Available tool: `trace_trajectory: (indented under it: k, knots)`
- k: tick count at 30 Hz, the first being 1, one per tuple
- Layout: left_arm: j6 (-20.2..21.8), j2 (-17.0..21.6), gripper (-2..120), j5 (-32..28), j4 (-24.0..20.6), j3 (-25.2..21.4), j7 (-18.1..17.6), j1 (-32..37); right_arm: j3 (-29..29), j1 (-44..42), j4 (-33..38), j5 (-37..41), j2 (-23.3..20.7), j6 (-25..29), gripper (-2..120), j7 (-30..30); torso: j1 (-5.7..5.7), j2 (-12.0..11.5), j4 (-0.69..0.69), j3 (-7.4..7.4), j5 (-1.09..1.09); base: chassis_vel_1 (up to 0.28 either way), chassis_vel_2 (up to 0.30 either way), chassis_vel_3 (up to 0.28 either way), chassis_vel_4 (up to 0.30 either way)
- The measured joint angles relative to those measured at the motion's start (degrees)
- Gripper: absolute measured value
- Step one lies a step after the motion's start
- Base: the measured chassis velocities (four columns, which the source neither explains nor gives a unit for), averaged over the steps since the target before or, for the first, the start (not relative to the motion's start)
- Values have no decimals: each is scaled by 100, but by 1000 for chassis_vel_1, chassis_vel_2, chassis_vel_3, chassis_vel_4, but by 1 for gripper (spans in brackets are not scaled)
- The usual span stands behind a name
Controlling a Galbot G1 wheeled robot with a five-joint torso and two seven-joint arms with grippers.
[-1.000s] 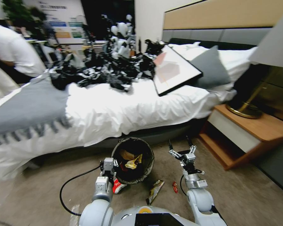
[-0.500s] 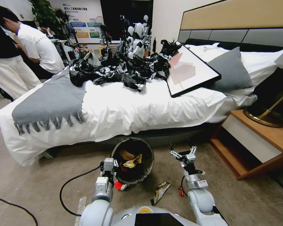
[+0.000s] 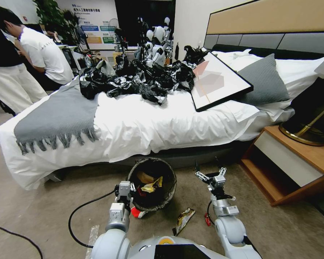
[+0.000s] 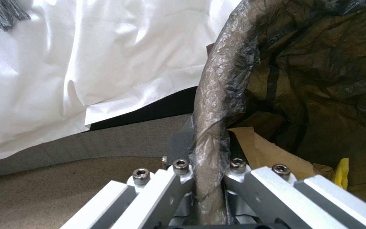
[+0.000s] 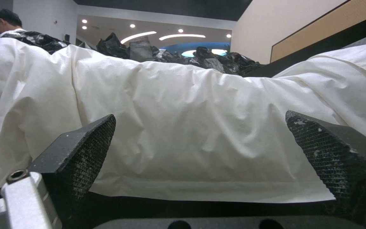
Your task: Pick up the trash bin, then pick up the garbage from the floor and place it into the trash bin.
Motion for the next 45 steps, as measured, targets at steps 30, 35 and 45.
trace_trajectory:
  k: [30, 35, 45]
  knots:
    - [-12, -17, 0, -4, 6, -17, 6, -2, 43, 63, -119, 75, 19, 196, 100, -166, 0, 0, 0, 0, 1, 82, -88, -80, 82]
    - [-12, -18, 0, -5, 1, -23, 6, -4, 71, 105, -144, 52, -14, 255, 100, -130, 0, 0, 0, 0, 1, 0, 0, 0, 0]
    - [-13, -14, 0, -20, 0, -28, 6, -32, 37, 159, -88, -124, -154, -263, 100, 332, 0, 0, 0, 0, 1, 0, 0, 0, 0]
